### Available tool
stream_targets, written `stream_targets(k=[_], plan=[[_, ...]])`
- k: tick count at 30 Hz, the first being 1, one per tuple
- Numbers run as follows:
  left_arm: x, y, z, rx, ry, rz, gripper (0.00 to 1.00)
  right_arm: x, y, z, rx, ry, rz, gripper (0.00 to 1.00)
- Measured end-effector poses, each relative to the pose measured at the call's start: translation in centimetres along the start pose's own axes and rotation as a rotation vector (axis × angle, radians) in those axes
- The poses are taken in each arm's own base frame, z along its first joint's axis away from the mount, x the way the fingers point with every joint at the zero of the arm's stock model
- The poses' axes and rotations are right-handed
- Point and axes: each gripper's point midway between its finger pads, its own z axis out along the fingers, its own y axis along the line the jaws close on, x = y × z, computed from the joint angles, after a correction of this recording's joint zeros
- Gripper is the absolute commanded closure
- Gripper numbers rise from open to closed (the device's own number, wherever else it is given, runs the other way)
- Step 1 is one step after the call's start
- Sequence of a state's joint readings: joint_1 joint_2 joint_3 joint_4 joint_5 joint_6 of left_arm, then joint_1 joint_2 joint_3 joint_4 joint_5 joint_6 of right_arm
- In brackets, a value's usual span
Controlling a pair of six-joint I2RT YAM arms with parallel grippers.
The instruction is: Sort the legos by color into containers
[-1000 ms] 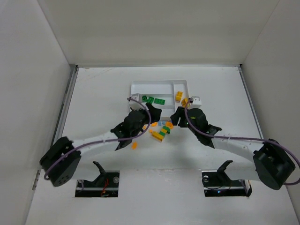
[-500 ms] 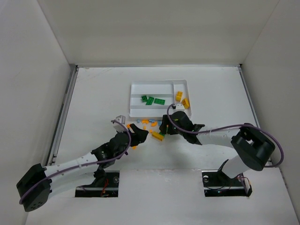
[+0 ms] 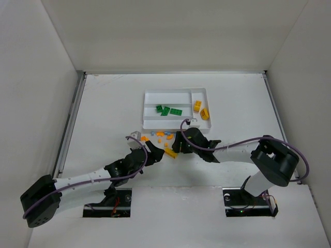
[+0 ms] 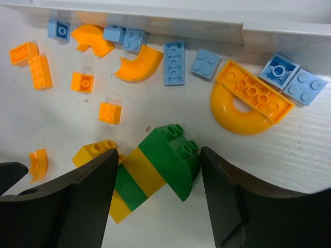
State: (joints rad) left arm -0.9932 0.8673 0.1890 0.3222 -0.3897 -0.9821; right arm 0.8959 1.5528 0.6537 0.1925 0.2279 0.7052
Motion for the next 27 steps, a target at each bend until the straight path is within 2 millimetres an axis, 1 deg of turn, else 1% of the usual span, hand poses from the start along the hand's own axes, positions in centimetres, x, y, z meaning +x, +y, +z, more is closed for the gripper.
stream_targets(k=[3, 5, 9, 12, 14, 18, 19, 21, 22, 24, 27], plan=[[0.1, 0.0, 0.0, 0.001, 0.002, 0.002, 0.39, 0.0, -0.1, 0.1, 0.007, -0.001, 0.009, 0.3], [0.2, -0.1, 0.0, 0.003, 0.004, 0.003, 0.39, -0.1, 0.1, 0.3, 0.011, -0.002, 0.011, 0.31], [0.5, -0.1, -0.1, 0.004, 0.013, 0.008, 0.39, -0.4, 0.2, 0.6, 0.019, -0.007, 0.018, 0.52], [0.8, -0.3, -0.2, 0.009, 0.02, 0.008, 0.39, -0.7, 0.4, 0.5, 0.018, -0.018, 0.028, 0.59], [0.9, -0.3, -0.2, 0.011, 0.023, 0.006, 0.39, -0.9, 0.5, 0.4, 0.016, -0.02, 0.036, 0.61], [0.9, -0.5, -0.1, 0.014, 0.023, -0.016, 0.39, -0.8, 0.3, -0.1, 0.019, -0.019, 0.044, 0.6], [0.9, -0.6, -0.1, 0.016, 0.022, -0.025, 0.39, -0.8, 0.3, -0.3, 0.019, -0.021, 0.049, 0.58], [1.0, -0.7, 0.0, 0.014, 0.022, -0.039, 0.43, -0.8, 0.2, -0.5, 0.019, -0.022, 0.055, 0.51], [1.1, -0.6, 0.1, 0.01, 0.024, -0.042, 0.45, -0.8, 0.1, -0.6, 0.019, -0.022, 0.059, 0.5], [1.4, -0.3, 0.3, -0.005, 0.031, -0.049, 0.47, -0.6, -0.1, -0.7, 0.024, -0.022, 0.061, 0.5], [2.2, 0.4, 0.7, -0.038, 0.049, -0.048, 0.48, -0.1, -0.5, -1.0, 0.029, -0.017, 0.078, 0.5]])
